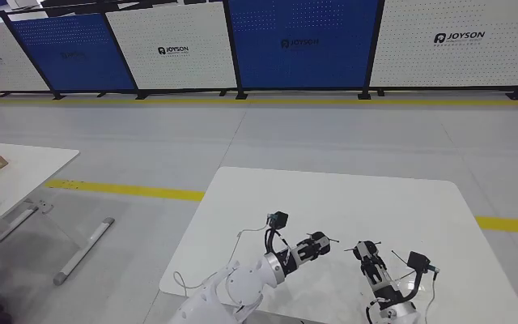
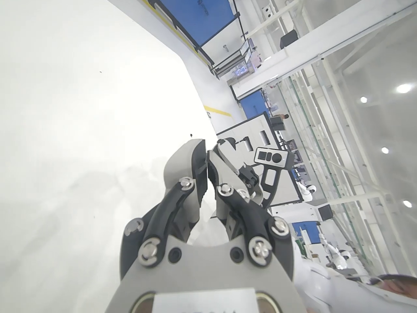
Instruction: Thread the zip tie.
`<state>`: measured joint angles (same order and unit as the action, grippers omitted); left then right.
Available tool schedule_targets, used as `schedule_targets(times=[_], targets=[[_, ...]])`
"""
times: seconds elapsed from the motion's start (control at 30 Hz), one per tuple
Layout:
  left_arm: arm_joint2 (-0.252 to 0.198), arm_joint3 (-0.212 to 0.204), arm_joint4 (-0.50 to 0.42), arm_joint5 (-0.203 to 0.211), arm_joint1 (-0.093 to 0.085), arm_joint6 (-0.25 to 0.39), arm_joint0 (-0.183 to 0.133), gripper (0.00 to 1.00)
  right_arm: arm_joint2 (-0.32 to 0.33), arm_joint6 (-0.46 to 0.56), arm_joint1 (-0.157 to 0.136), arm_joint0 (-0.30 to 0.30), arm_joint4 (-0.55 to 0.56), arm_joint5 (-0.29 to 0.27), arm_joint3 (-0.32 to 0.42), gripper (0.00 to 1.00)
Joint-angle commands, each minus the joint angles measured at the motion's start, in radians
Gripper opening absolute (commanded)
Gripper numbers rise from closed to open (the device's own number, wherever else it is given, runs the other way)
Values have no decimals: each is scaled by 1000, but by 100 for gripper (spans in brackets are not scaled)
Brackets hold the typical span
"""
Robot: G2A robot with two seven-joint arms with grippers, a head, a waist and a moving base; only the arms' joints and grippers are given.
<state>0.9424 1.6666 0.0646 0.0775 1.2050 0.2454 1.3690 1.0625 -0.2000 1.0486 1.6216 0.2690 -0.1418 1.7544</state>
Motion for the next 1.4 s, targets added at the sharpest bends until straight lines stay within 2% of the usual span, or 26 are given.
schedule_targets(times=[0.0,0.1,0.2,0.33,0.63,0.9,1.37], targets=[[0,-1,-4,2,0,3,-1,0,0,0,0,0,0,0,0,0],[0,-1,-4,2,0,3,-1,0,2,4,2,-2,-3,4,0,0],[0,-1,-4,2,0,3,-1,0,14,11,8,-16,-57,-21,1,0],[0,-1,-4,2,0,3,-1,0,21,69,16,-42,-110,-39,-13,0],[0,-1,-4,2,0,3,-1,0,18,85,18,-47,-112,-28,-20,0],[0,-1,-4,2,0,3,-1,0,16,59,34,-54,-106,-42,-38,0],[0,-1,-4,2,0,3,-1,0,7,71,57,-72,-84,-33,-56,0]])
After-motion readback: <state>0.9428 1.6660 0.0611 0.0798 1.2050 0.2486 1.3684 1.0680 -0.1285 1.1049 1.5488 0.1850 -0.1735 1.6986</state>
